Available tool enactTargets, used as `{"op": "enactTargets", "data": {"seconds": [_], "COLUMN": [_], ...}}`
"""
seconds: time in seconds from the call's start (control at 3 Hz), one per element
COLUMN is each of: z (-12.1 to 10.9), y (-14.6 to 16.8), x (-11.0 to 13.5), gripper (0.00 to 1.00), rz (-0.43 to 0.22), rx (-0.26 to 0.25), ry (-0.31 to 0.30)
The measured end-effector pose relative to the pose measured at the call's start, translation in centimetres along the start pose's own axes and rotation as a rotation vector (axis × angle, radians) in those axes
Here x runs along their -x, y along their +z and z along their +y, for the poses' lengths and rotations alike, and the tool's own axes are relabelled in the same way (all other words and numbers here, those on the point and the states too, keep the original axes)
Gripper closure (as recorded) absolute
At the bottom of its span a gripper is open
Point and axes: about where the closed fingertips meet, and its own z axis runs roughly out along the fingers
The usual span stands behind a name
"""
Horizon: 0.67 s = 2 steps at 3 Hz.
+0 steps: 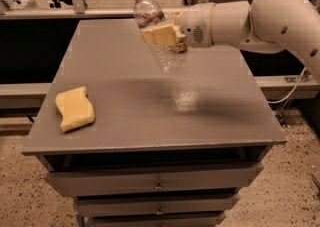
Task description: Place water bottle upright
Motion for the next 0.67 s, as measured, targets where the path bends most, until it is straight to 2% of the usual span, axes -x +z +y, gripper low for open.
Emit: {"op": "enactTargets", "data": {"seconds": [0.33,0.67], "z": [-1.1,-1.8], "y": [-2.2,-3.5], "x": [-1.9,-3.3], "gripper": [1.0,1.0], "rz": [-0.071,-0.148], "rx": [0.019,0.063], "ry": [0.031,0.043]}}
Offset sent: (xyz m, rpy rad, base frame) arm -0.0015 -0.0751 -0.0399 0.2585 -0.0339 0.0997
